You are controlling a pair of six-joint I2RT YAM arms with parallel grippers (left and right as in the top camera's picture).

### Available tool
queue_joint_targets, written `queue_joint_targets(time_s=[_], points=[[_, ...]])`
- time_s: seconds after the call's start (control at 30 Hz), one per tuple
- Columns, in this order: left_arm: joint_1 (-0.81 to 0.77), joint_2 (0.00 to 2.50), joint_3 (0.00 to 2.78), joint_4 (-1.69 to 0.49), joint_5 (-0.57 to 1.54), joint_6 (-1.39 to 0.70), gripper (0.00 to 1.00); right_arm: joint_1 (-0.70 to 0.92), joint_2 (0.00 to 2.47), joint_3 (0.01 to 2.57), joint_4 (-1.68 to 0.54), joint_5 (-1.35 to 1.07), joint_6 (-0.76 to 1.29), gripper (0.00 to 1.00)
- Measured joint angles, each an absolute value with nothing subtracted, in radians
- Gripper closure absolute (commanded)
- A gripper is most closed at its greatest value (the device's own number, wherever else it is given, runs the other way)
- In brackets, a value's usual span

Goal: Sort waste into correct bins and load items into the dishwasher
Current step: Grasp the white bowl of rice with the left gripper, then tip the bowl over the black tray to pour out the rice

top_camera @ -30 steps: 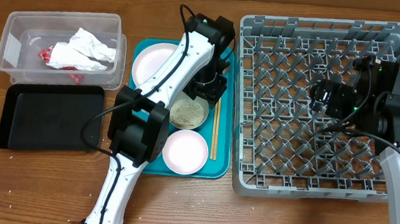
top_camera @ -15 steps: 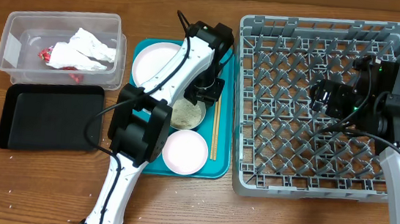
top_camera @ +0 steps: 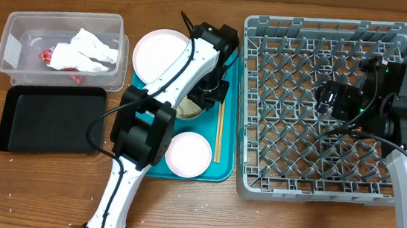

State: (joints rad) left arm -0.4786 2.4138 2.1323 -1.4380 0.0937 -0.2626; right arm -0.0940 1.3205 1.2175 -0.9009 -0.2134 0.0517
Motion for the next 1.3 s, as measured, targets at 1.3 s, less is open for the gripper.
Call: queue_joint_targets(time_s=[1.3], points=[[-0.059, 2.13, 2.553, -1.684, 0.328, -0.221, 0.96, -0.094, 1.32, 1.217, -0.89, -0.209, 0.052, 0.0]])
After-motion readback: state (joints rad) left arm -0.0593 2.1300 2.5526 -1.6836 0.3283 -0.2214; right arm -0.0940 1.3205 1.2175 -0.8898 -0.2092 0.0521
